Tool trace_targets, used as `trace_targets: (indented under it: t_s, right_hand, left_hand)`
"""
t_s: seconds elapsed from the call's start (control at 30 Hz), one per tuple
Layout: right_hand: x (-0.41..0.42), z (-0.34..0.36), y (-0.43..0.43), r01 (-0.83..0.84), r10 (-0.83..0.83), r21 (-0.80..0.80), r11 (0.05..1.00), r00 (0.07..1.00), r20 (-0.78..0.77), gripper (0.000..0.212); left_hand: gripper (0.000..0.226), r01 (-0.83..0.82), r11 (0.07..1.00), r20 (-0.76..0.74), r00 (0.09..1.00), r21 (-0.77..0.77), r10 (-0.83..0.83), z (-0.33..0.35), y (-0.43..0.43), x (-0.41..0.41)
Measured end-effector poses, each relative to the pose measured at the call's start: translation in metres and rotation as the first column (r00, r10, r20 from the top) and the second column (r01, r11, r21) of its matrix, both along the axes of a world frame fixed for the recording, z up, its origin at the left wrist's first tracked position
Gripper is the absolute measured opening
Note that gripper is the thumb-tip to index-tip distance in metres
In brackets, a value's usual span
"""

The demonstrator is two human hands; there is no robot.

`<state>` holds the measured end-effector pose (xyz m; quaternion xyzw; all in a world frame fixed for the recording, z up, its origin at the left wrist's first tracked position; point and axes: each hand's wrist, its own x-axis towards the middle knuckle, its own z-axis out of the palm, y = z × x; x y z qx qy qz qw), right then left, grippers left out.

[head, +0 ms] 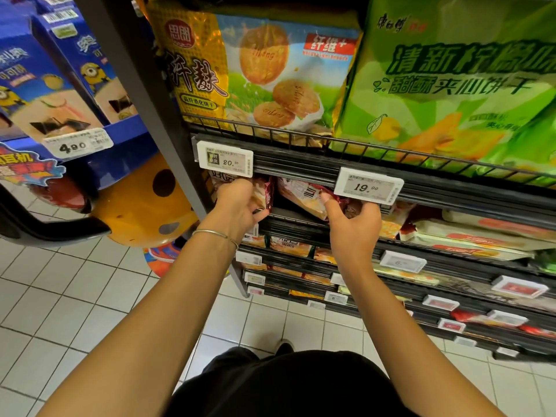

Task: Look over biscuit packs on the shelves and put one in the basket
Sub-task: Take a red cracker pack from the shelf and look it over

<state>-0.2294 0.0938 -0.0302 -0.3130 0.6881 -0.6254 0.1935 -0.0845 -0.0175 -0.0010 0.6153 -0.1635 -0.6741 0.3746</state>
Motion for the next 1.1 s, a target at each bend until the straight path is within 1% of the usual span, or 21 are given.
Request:
trace_targets:
  t_s: [0.07,0.1,0.2,0.3,0.4,0.5,0.57,0.63,0.67,0.7,0.77,0.83,0.93,1.0,1.07,1.1]
  right_hand:
    - [-0.001,-0.002,0.001,0.005,-0.005,0.016,1.0,1.0,-0.001,0.028]
    - [-0.002,-0.003,0.001,0.004,-0.004,0.02,1.0,1.0,0.002,0.032]
    - [-0.004,-0.004,0.0,0.009,-0.009,0.024,1.0,1.0,0.005,0.036]
    - [-0.006,-0.002,-0.001,0.038,-0.039,0.002,0.999,0.999,0.026,0.039]
    - [-0.007,-0.002,-0.001,0.028,-0.028,0.05,0.998,0.999,0.015,0.038]
    - [-0.004,-0.001,0.0,0.032,-0.034,0.059,0.998,0.999,0.026,0.038]
    - [-0.004,0.002,0.004,0.067,-0.067,0.009,0.998,0.997,0.045,0.04]
    - [-0.004,0.003,0.011,0.108,-0.105,-0.031,0.994,0.991,0.078,0.035]
    - [-0.005,0.002,0.015,0.124,-0.121,-0.039,0.991,0.989,0.083,0.03]
    - [-0.005,-0.001,0.02,0.143,-0.139,-0.037,0.989,0.987,0.082,0.025]
    - [-0.003,-0.007,0.032,0.172,-0.168,-0.025,0.985,0.981,0.099,0.021]
    - [0.0,-0.015,0.044,0.175,-0.17,-0.016,0.984,0.974,0.15,0.02]
    - [0.01,-0.024,0.064,0.142,-0.144,0.028,0.99,0.963,0.229,0.025]
    - [0.018,-0.026,0.077,0.089,-0.101,0.053,0.995,0.956,0.275,0.029]
    - [0.028,-0.025,0.089,0.043,-0.063,0.071,0.997,0.952,0.3,0.033]
    - [0.034,-0.022,0.094,0.03,-0.054,0.083,0.996,0.953,0.298,0.034]
  left_hand:
    - [0.012,0.036,0.999,0.117,0.992,0.011,-0.037,-0.004,-0.001,0.0]
    - [0.013,0.049,0.999,0.144,0.988,0.023,-0.052,-0.006,-0.002,0.001]
    - [0.025,0.027,1.0,0.188,0.982,0.013,-0.029,-0.014,-0.006,0.005]
    - [0.025,0.006,0.999,0.2,0.98,-0.032,0.001,-0.019,-0.01,0.006]
    - [0.021,0.019,0.999,0.193,0.981,-0.04,-0.011,-0.022,-0.009,0.006]
    - [0.02,0.018,1.0,0.13,0.991,-0.02,-0.015,-0.025,-0.007,0.008]
    - [0.019,0.023,0.998,0.079,0.997,-0.052,-0.019,-0.027,-0.004,0.01]
    - [0.024,0.036,0.994,0.04,0.999,-0.104,-0.032,-0.03,0.002,0.012]
    - [0.027,0.052,0.991,0.045,0.998,-0.125,-0.046,-0.031,0.005,0.013]
    - [0.027,0.07,0.987,0.062,0.996,-0.146,-0.062,-0.034,0.01,0.015]
    - [0.026,0.122,0.972,0.122,0.988,-0.2,-0.099,-0.037,0.025,0.018]
    - [0.028,0.239,0.935,0.202,0.961,-0.261,-0.189,-0.039,0.04,0.022]
    - [0.035,0.475,0.807,0.31,0.872,-0.351,-0.378,-0.041,0.061,0.034]
    - [0.039,0.593,0.699,0.334,0.804,-0.399,-0.491,-0.041,0.07,0.048]
    - [0.033,0.679,0.6,0.319,0.732,-0.424,-0.602,-0.042,0.079,0.065]
    - [0.028,0.705,0.573,0.315,0.704,-0.417,-0.637,-0.043,0.084,0.072]
